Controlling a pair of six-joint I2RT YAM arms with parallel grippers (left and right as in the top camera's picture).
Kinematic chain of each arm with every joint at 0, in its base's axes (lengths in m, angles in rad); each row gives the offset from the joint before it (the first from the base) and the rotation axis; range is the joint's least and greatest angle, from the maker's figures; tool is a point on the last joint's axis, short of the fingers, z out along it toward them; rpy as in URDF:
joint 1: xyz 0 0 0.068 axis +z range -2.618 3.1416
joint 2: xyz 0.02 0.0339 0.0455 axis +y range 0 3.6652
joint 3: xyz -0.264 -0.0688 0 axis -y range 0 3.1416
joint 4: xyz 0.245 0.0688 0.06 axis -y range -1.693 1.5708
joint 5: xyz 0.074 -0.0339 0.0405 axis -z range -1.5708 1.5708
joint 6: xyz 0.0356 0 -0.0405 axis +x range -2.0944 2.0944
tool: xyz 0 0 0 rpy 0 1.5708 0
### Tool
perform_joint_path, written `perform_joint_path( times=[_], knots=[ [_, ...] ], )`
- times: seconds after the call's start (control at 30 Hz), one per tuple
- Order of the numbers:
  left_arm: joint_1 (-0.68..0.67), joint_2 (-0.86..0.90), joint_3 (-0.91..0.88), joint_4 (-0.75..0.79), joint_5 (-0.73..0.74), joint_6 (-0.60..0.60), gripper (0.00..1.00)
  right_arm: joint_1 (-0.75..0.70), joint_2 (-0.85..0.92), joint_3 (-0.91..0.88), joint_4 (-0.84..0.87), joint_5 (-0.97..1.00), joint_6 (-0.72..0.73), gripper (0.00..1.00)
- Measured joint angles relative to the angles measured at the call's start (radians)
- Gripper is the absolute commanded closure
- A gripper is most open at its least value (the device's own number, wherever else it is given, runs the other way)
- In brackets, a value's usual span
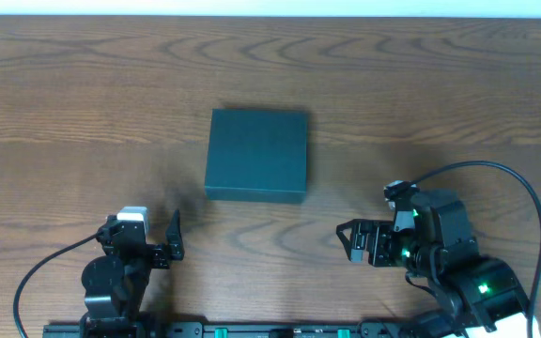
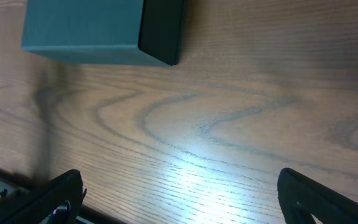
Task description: Pack container
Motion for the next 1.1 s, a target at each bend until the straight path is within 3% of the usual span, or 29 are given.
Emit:
perform_joint_path(
  times=[0.27,0.43,0.6,0.9,1.1],
  knots=[
    [0.000,0.000,0.000,0.000,0.000,0.000,0.05,0.009,-0.010,0.000,0.000,0.062,-0.037,0.01],
    [0.000,0.000,0.000,0.000,0.000,0.000,0.05,0.004,-0.148,-0.042,0.054,0.182,-0.231,0.01],
    [0.000,0.000,0.000,0.003,0.000,0.000,0.05,-0.007,-0.347,-0.224,0.205,0.227,-0.365,0.01],
    [0.000,-0.001,-0.001,0.004,0.000,0.000,0.05,-0.007,-0.716,-0.515,0.261,0.245,-0.399,0.01],
    [0.000,-0.001,-0.001,0.003,0.000,0.000,0.05,-0.007,-0.738,-0.558,0.259,0.218,-0.399,0.01]
  ],
)
